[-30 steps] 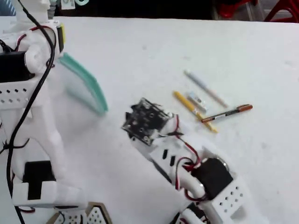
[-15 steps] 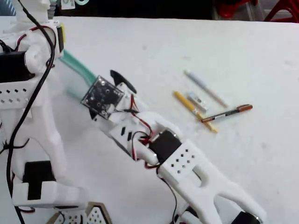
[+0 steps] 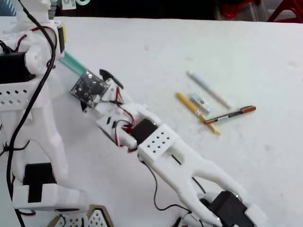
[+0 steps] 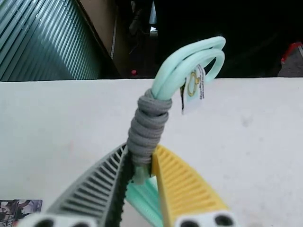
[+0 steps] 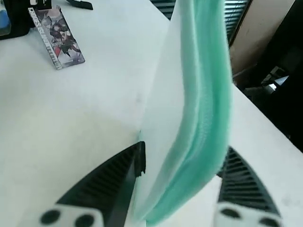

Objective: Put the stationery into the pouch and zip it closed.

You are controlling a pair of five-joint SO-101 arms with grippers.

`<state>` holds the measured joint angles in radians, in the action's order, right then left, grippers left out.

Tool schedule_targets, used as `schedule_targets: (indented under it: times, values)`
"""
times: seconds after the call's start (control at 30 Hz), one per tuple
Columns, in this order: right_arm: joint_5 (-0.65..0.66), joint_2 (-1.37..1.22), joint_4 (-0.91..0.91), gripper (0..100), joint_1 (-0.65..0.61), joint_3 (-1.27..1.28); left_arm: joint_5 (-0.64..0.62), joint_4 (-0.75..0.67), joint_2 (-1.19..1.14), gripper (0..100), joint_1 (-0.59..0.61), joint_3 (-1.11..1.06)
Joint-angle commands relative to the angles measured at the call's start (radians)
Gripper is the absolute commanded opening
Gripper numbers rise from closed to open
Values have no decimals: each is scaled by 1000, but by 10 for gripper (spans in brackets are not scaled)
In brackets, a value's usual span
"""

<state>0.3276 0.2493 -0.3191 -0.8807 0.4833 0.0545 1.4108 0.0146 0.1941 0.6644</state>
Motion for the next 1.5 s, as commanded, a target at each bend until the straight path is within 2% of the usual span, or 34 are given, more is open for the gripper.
schedule_targets:
  times: [0.0,0.03,0.1,0.33,0.43,0.6,0.7,0.8,0.9,1.17,1.37,1.47]
  values:
    - [-12,-1,48,12,13,-74,-11,-2,5,22,5,6]
    - [-12,-4,53,55,24,-74,-11,-2,5,22,5,6]
    - [-12,1,56,14,44,-74,-12,-2,7,22,4,6]
    - [-98,142,-2,18,139,-15,-43,11,10,22,-50,17]
    - [-32,305,-58,18,143,54,-80,28,16,22,-53,40]
    - [2,591,-292,18,137,81,-77,83,47,23,-113,78]
    - [-41,653,-456,18,143,81,-75,146,73,23,-173,106]
    - [-46,661,-542,19,186,100,-75,196,87,24,-203,110]
    - [-46,687,-516,19,220,164,-75,222,82,24,-216,83]
    - [-51,832,-240,19,196,511,-80,221,114,23,-234,43]
    - [-58,855,-225,23,182,529,-78,226,176,22,-358,35]
    - [-132,858,-228,108,183,529,-80,239,177,22,-403,35]
